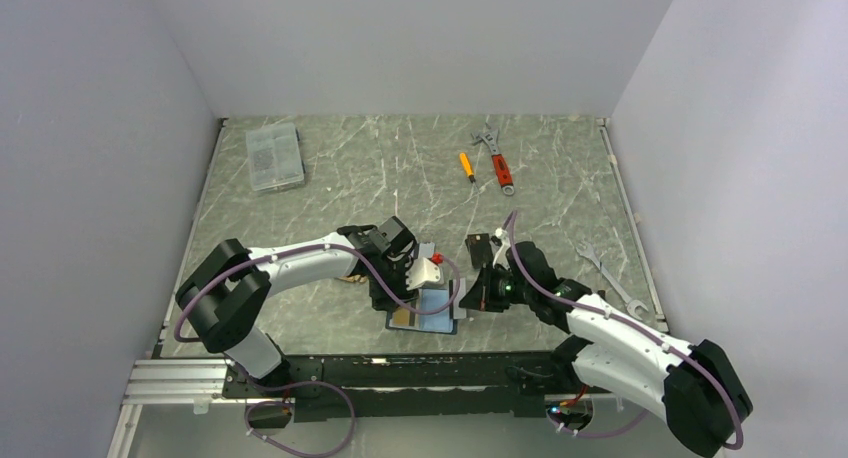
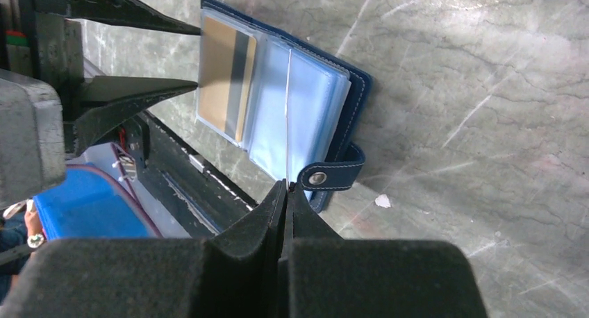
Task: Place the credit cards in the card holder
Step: Insert the credit card into the card holder.
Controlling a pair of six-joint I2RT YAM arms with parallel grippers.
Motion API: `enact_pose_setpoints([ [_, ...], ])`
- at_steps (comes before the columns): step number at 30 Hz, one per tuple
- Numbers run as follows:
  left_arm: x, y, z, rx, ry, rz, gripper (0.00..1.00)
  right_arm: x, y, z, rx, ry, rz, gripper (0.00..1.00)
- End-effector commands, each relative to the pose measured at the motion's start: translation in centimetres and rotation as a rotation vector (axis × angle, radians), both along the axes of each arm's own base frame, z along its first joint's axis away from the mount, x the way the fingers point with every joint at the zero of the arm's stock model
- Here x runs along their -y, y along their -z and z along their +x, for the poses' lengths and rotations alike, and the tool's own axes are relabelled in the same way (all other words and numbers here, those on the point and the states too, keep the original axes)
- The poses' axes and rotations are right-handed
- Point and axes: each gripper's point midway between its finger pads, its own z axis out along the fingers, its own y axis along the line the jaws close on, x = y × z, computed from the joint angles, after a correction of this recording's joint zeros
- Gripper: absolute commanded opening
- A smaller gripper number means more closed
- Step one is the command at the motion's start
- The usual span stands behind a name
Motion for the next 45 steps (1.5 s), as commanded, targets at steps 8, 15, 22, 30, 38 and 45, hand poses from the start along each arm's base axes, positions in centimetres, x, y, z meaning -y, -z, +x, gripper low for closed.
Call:
enact_pose_setpoints([
  [8,0.1,-0.3,0.0,0.035,0.035,0.001,0.50,0.3,1.5,0.0,-0.022,0.032,-0.009,0.00],
  [15,0.1,-0.1,-0.1,0.039,0.043,0.008,0.49,0.6,2.1,-0.2,-0.029,0.034,-0.026,0.00],
  [22,0.2,-0.2,-0.1,0.041,0.048,0.011,0.49,1.1,1.9,-0.3,-0.015,0.034,-0.043,0.00],
  [30,0.2,-0.2,-0.2,0.041,0.049,0.014,0.49,1.1,1.7,-0.2,-0.008,0.024,-0.053,0.00],
  [38,0.3,-0.2,-0.2,0.038,0.049,0.010,0.48,1.3,1.9,-0.5,-0.010,0.014,-0.063,0.00],
  [45,0.5,-0.3,-0.1,0.038,0.048,0.008,0.48,1.0,1.8,-0.4,-0.011,-0.005,-0.066,0.00],
])
